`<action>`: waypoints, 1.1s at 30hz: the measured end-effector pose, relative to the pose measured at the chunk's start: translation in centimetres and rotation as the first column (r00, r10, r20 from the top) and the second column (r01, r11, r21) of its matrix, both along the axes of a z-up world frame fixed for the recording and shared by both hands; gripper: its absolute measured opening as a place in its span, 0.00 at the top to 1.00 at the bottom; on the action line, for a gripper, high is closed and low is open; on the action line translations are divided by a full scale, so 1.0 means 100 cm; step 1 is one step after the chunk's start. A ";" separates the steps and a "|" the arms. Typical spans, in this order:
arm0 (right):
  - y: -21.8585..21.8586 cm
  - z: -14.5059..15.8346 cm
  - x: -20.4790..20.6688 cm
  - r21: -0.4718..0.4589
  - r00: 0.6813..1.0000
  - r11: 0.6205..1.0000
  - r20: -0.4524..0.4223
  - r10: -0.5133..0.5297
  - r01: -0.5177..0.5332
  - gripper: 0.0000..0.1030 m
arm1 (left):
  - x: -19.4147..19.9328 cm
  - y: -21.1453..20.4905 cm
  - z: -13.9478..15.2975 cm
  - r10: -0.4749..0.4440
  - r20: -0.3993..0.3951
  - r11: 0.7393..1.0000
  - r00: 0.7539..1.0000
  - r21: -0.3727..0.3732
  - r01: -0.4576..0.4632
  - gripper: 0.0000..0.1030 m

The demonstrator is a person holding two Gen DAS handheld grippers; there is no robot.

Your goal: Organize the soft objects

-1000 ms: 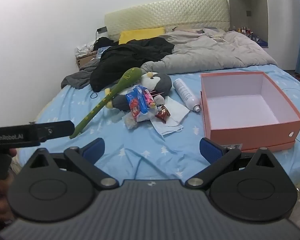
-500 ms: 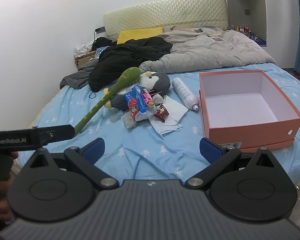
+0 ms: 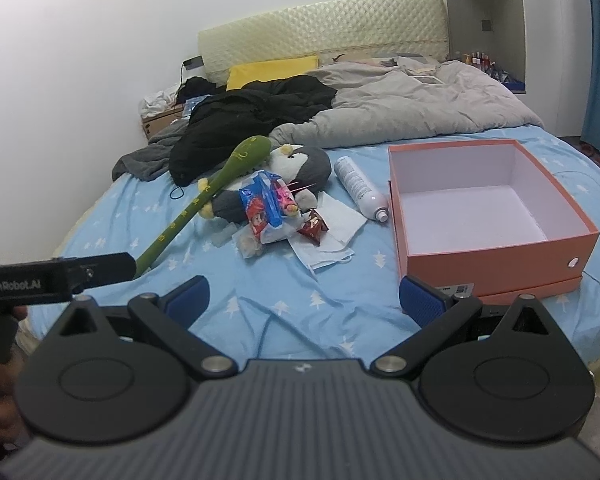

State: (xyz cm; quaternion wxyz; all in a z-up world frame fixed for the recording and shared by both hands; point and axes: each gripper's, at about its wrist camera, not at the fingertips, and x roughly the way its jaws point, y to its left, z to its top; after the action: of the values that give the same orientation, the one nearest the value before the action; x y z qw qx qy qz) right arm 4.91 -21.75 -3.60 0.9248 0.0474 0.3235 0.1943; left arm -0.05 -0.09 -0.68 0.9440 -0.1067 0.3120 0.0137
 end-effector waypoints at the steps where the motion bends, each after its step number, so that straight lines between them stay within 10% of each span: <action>1: 0.000 -0.001 0.000 0.000 1.000 1.000 -0.001 0.001 -0.001 0.00 | 0.000 0.000 0.000 -0.001 -0.001 1.000 1.000 0.001 0.001 0.00; 33: -0.018 -0.023 0.011 -0.016 0.997 0.997 -0.014 -0.071 0.070 0.00 | 0.023 0.010 -0.036 0.026 -0.054 1.000 0.998 0.007 -0.026 0.00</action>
State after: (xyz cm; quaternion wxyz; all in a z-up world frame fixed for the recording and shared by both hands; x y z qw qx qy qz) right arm 6.00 -23.59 -5.92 0.9290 0.0529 0.3301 0.1586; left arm 2.27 0.90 -4.25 0.9353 -0.1074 0.3359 0.0299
